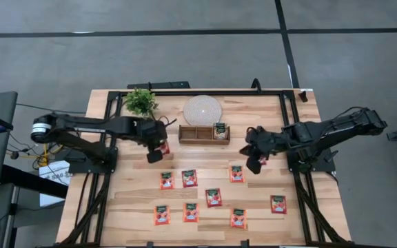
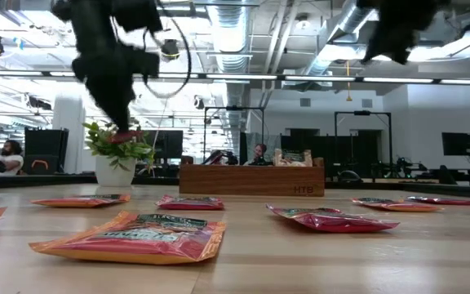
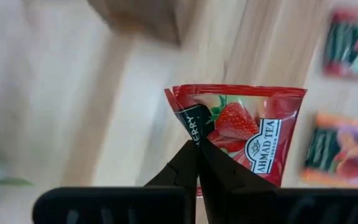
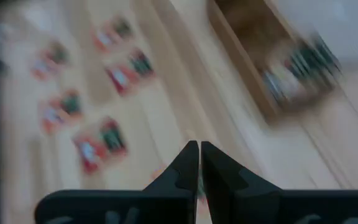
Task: Pick & Place Tea
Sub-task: Put the red tea bag into the middle section of the wooden organizer
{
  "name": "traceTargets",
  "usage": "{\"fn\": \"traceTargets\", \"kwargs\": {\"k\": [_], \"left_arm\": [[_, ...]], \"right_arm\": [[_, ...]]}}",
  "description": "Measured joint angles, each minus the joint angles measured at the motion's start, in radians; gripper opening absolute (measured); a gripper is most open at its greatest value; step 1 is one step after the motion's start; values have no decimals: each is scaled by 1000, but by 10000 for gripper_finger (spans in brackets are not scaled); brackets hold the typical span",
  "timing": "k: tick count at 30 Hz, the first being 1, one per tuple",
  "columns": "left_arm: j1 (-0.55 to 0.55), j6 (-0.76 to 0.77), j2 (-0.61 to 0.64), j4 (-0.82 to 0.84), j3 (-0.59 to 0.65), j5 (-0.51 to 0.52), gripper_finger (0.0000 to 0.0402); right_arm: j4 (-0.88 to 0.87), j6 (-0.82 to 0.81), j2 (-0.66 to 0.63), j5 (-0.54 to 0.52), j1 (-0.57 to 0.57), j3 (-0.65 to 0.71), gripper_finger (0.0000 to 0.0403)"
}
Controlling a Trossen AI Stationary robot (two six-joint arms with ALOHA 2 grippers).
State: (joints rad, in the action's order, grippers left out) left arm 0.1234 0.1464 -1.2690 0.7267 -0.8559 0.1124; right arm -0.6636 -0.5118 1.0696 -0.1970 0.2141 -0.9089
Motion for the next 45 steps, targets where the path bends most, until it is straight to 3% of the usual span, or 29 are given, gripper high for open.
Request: {"fn": "traceTargets", "kwargs": {"k": [6,11,17,22,33,45], "left_arm": [[-64,-98,8,-86,-147,141,1],[-124,-213,-46,-210,-243,282,1],[-162,-320,-140,-235,-309,430,1],[-178,-345,-196,-254,-320,516,1],[-183,-449,-220,-461,-320,539,1],[-183,-457,-240,-523,-320,536,1]], "right_arm": [[294,109,73,60,-59,-1,56],[484,129,167,151,-139,0,103],[722,146,244,249,-227,-2,146],[775,141,260,251,-284,-1,166],[822,145,309,246,-353,-1,168],[883,147,313,251,-386,-1,166]]}}
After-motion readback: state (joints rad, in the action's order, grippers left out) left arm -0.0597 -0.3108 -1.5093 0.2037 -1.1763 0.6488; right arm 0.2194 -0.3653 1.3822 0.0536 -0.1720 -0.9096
